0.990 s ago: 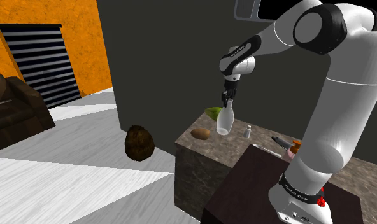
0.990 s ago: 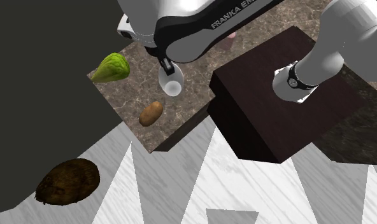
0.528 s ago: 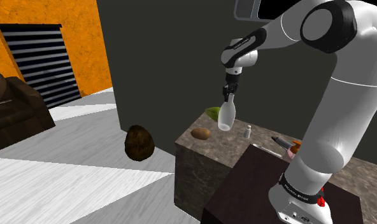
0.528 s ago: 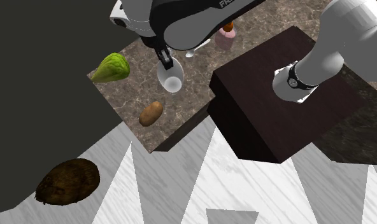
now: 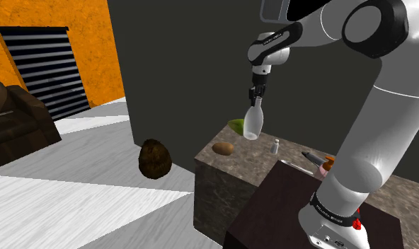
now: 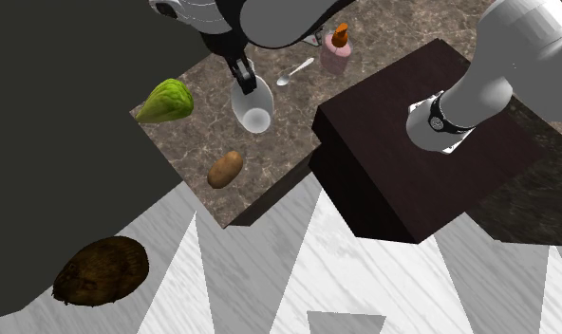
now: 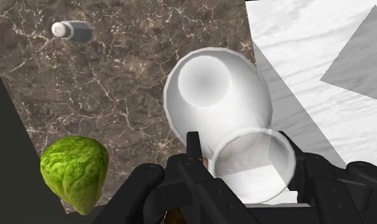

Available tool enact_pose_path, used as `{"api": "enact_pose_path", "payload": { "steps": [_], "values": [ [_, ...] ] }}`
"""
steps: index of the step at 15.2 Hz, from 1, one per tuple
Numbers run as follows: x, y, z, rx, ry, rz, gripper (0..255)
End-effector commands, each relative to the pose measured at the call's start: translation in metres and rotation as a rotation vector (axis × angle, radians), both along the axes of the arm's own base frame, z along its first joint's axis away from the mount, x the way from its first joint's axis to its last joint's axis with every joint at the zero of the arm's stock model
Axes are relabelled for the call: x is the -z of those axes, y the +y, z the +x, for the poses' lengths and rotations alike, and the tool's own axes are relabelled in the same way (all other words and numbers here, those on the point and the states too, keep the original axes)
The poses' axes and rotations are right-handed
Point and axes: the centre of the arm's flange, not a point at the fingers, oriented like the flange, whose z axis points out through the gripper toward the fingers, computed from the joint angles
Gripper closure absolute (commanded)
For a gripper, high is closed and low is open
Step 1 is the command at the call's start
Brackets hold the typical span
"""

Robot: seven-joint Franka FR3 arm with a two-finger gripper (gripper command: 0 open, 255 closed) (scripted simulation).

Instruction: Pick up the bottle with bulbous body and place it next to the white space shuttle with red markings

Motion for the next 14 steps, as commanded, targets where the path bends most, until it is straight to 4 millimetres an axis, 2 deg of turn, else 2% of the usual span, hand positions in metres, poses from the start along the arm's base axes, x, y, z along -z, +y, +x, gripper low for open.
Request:
{"api": "enact_pose_path", "payload": {
  "steps": [1, 14],
  "values": [
    [-0.011, -0.001, -0.001, 0.0, 0.0, 0.0, 255],
    [-0.079, -0.001, -0.001, 0.0, 0.0, 0.0, 255]
  ]
}}
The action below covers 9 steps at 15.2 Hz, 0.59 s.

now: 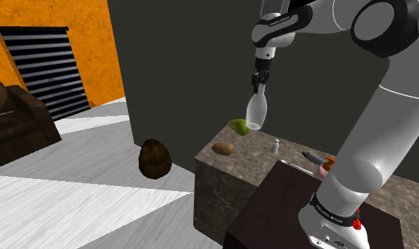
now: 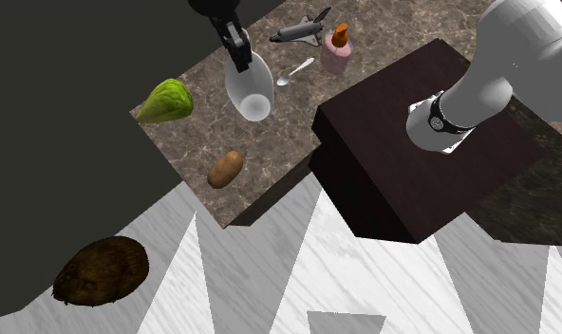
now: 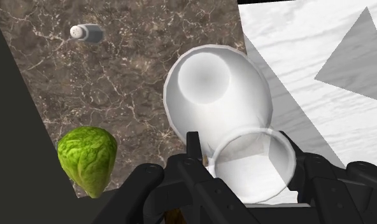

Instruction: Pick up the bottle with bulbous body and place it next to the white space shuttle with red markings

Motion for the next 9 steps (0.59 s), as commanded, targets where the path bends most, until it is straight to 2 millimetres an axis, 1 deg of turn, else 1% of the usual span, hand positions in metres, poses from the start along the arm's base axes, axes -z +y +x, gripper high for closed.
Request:
{"api": "enact_pose_path", "payload": {
  "steps": [1, 5, 6, 9],
  "values": [
    [-0.012, 0.001, 0.0, 0.0, 0.0, 0.0, 255],
    [-0.033, 0.001, 0.0, 0.0, 0.0, 0.0, 255],
    [-0.035, 0.001, 0.0, 0.0, 0.0, 0.0, 255],
    [-0.036, -0.017, -0.036, 0.0, 0.0, 0.0, 255]
  ]
}}
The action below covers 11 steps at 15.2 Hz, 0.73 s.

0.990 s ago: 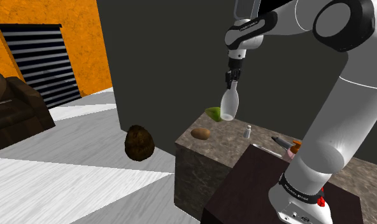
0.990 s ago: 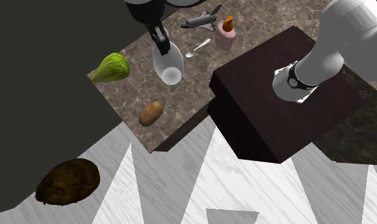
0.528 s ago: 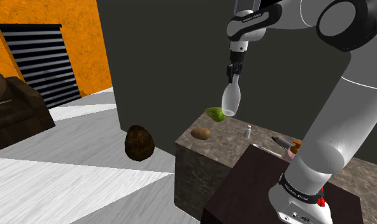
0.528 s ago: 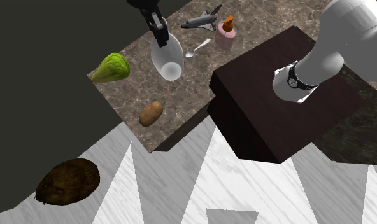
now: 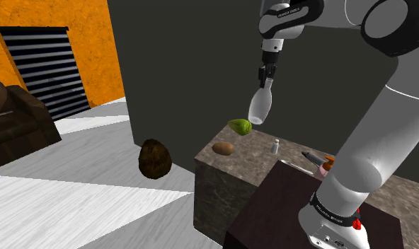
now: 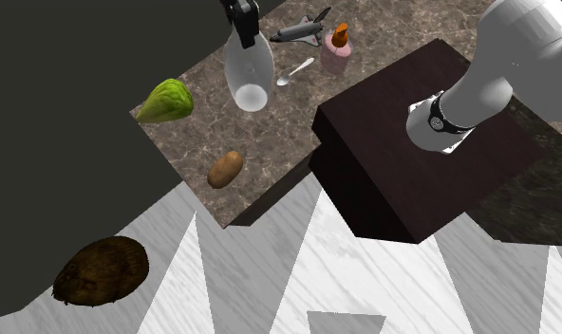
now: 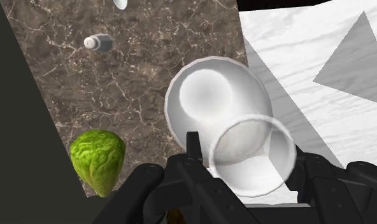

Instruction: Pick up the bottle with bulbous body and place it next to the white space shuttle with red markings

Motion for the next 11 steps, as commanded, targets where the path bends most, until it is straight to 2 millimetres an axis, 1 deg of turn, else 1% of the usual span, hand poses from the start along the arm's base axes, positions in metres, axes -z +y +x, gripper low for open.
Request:
{"api": "enact_pose_path", "payload": {
  "steps": [1, 11],
  "values": [
    [-0.001, -0.011, -0.024, 0.0, -0.001, 0.0, 255],
    [-0.002, -0.069, -0.143, 0.0, -0.001, 0.0, 255]
  ]
}}
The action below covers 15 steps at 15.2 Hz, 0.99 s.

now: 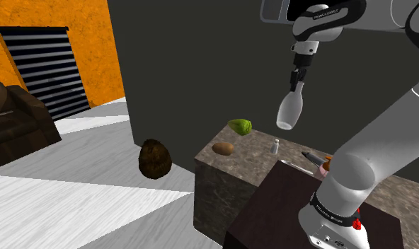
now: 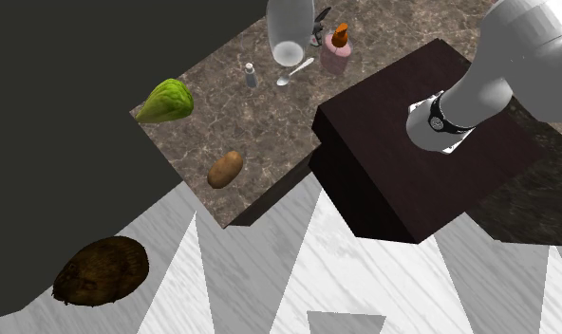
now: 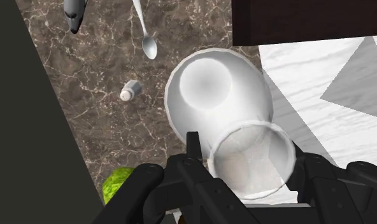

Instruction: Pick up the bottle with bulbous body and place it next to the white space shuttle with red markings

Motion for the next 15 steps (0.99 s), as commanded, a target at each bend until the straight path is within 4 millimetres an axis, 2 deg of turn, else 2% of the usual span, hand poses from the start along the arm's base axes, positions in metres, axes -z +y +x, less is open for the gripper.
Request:
{"api": "enact_pose_path", "payload": {
  "steps": [1, 15],
  "values": [
    [0.002, -0.012, -0.022, -0.002, 0.0, 0.0, 255],
    [0.001, -0.092, -0.188, -0.002, 0.0, 0.0, 255]
  ]
}}
